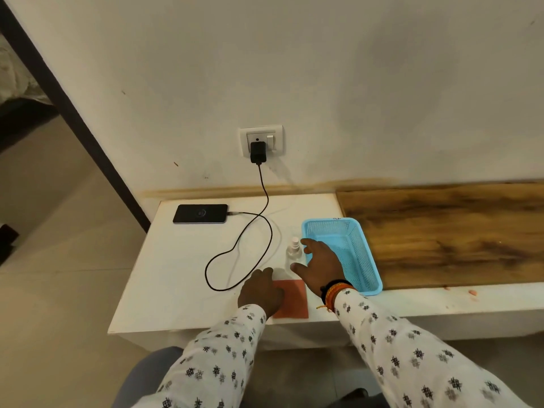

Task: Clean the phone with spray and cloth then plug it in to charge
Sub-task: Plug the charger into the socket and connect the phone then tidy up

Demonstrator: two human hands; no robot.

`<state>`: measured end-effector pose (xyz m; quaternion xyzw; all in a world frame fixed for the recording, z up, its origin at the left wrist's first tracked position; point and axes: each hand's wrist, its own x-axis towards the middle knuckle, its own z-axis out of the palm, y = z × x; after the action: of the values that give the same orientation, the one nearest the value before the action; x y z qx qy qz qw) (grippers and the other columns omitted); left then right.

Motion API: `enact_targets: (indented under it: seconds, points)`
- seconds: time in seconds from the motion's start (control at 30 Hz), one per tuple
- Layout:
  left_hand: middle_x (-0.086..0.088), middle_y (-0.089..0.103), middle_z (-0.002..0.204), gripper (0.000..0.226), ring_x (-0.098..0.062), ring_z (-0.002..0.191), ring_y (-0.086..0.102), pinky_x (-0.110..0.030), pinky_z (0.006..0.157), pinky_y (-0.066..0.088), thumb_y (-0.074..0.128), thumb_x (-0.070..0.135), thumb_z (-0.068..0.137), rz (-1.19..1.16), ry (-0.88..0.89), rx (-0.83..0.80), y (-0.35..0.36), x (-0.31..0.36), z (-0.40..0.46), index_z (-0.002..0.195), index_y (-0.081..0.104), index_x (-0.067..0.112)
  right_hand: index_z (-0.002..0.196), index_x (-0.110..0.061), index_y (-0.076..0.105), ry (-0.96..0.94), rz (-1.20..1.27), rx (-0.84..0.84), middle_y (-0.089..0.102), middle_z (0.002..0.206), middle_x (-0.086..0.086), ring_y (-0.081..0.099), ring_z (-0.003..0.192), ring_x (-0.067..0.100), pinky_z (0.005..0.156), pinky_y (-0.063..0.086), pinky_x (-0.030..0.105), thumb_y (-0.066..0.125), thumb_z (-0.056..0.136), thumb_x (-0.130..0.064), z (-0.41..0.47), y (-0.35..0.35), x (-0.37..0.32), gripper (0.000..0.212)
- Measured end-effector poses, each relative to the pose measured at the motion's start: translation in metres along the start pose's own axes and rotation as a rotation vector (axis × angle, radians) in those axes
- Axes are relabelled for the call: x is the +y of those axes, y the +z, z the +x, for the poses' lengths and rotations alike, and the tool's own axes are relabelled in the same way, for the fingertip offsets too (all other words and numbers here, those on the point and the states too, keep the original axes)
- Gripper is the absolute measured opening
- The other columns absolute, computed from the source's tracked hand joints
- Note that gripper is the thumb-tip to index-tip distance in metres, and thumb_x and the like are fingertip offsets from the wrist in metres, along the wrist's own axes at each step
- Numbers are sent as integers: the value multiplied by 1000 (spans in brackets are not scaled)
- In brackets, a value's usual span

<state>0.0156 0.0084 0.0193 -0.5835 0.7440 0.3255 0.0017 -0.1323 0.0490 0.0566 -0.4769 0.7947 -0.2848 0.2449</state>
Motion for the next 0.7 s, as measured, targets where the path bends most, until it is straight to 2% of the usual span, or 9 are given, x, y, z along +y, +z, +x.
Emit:
enact_targets:
  seconds: [0.23, 0.43, 0.6, 0.7]
  points:
    - [-6, 56, 137, 53, -24, 125, 55, -38, 104, 45, 56, 34, 92, -112, 50, 120, 0, 6, 10, 142, 46, 19, 121, -24, 59, -2, -12, 13, 62, 114, -4, 57, 105, 16, 93, 43, 32, 74, 79, -38, 11, 11, 3, 47]
    - [6, 65, 118, 37, -15, 99, 64, -26, 83, 47, 57, 36, 95, -171, 187, 259, -4, 20, 9, 132, 55, 31, 115, -26, 63, -21, 19, 25, 65, 110, -7, 58, 102, 14, 92, 45, 31, 73, 79, -36, 12, 12, 2, 39]
    - [11, 67, 110, 36, -12, 88, 63, -32, 85, 53, 56, 34, 96, -215, 284, 336, -19, 32, 10, 133, 57, 33, 107, -26, 66, -89, 42, 112, 65, 98, -8, 58, 76, 8, 81, 49, 31, 72, 78, -40, 15, -8, -8, 33]
    - [10, 67, 108, 36, -11, 84, 61, -32, 84, 52, 57, 35, 97, -242, 367, 391, -31, 50, 16, 133, 58, 31, 106, -26, 67, -126, 67, 145, 65, 95, -9, 58, 74, 4, 76, 47, 27, 71, 79, -42, 22, -31, -13, 32]
